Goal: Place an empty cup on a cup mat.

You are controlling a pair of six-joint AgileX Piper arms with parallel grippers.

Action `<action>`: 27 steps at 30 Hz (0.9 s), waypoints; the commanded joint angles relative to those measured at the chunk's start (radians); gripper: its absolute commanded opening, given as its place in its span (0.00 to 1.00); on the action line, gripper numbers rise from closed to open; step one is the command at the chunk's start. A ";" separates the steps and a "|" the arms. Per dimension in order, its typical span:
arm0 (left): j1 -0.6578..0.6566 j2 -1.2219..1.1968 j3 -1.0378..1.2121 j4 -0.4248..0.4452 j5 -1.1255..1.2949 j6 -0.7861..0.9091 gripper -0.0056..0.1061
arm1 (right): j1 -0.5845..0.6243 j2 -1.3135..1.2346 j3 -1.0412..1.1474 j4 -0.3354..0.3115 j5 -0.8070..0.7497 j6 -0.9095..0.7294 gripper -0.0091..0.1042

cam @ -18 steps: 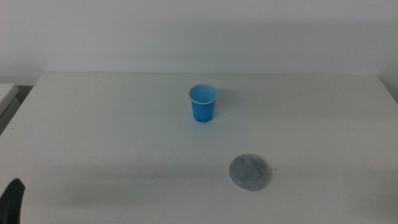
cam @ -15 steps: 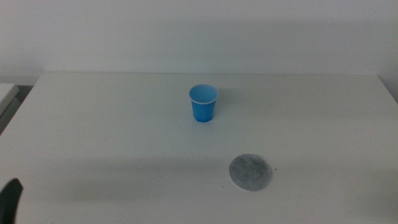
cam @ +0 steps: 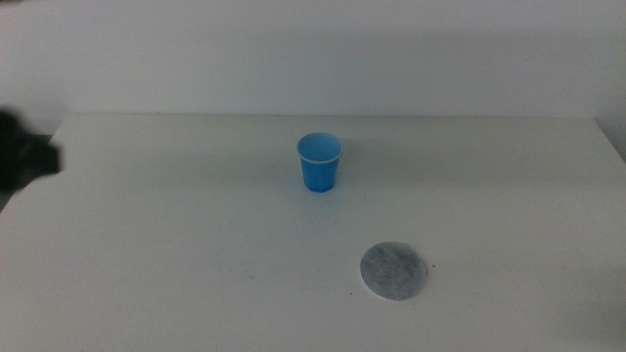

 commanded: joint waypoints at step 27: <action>-0.388 1.307 -1.023 0.039 -0.012 -0.157 0.89 | 0.003 -0.005 0.003 -0.006 -0.007 -0.004 0.90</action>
